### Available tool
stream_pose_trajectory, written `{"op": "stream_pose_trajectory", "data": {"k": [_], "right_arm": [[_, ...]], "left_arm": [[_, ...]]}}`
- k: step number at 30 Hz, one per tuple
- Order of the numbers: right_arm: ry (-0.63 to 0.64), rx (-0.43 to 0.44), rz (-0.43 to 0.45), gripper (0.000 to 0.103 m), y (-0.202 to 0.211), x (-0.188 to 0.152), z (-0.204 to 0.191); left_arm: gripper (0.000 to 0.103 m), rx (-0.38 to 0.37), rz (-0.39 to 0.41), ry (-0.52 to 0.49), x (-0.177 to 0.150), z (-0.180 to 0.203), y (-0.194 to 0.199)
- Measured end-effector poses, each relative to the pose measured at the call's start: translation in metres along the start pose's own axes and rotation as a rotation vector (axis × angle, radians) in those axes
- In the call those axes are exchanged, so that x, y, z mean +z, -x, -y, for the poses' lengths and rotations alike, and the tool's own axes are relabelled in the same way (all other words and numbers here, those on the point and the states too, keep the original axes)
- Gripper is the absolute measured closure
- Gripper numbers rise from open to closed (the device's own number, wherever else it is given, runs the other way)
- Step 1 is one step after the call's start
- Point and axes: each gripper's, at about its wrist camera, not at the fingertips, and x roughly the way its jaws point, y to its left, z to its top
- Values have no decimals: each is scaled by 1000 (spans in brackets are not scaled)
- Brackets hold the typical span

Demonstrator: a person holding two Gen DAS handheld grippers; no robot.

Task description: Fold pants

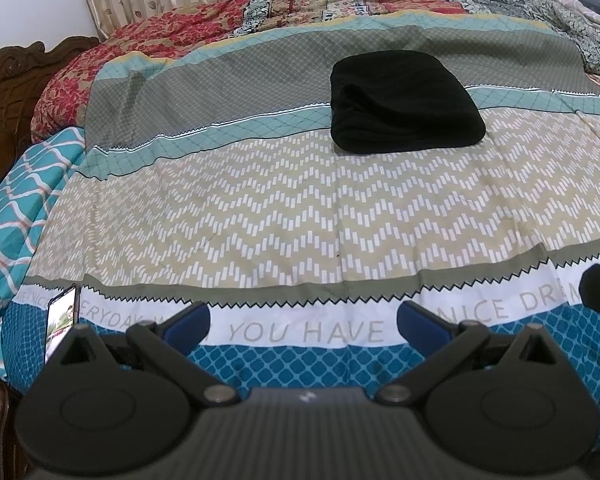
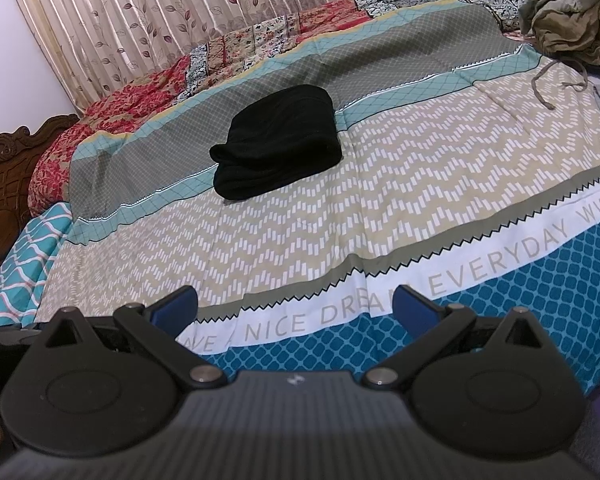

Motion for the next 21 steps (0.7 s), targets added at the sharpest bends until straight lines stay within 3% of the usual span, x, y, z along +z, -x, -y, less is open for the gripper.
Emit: {"op": "stream_pose_trajectory", "data": {"k": [21], "right_arm": [[-5,0,1,0,0,1,1]], "left_arm": [[0,16,11,-7,-2,-1,-1]]}}
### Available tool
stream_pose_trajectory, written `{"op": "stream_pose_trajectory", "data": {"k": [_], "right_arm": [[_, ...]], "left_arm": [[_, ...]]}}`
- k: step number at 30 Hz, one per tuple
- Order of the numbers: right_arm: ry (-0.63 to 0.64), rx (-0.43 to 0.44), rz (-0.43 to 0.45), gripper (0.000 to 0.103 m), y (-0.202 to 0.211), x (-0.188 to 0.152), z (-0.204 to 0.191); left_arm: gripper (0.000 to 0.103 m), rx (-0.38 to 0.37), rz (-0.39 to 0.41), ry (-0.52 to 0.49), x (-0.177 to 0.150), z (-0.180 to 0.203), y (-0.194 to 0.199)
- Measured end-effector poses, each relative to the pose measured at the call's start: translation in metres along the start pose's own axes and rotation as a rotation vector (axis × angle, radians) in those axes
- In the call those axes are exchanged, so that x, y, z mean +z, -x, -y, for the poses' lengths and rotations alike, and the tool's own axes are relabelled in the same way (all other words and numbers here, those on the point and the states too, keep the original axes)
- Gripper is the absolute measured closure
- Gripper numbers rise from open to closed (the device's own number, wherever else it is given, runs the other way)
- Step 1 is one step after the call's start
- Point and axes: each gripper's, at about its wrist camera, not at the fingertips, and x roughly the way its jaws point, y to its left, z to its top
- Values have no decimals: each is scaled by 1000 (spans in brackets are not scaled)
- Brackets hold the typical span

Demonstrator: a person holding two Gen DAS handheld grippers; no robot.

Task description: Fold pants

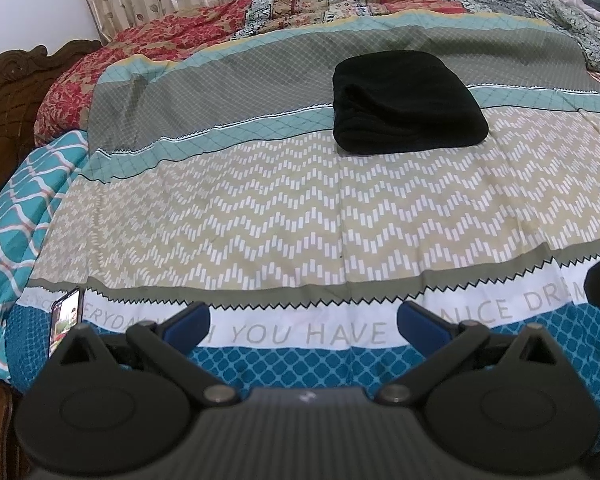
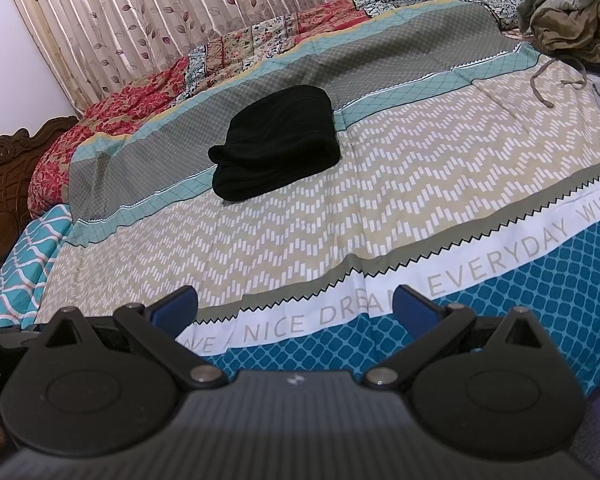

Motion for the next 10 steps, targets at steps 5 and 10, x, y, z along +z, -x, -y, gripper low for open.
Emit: {"op": "stream_pose_trajectory", "data": {"k": [5,10], "right_arm": [[0,-1,4,0,0,0,-1],[9,5,21,0,3,-1,-4]], "left_arm": [[0,4,21,-5,0,-1,2],[0,-13,36,2,1,-3,5]]}}
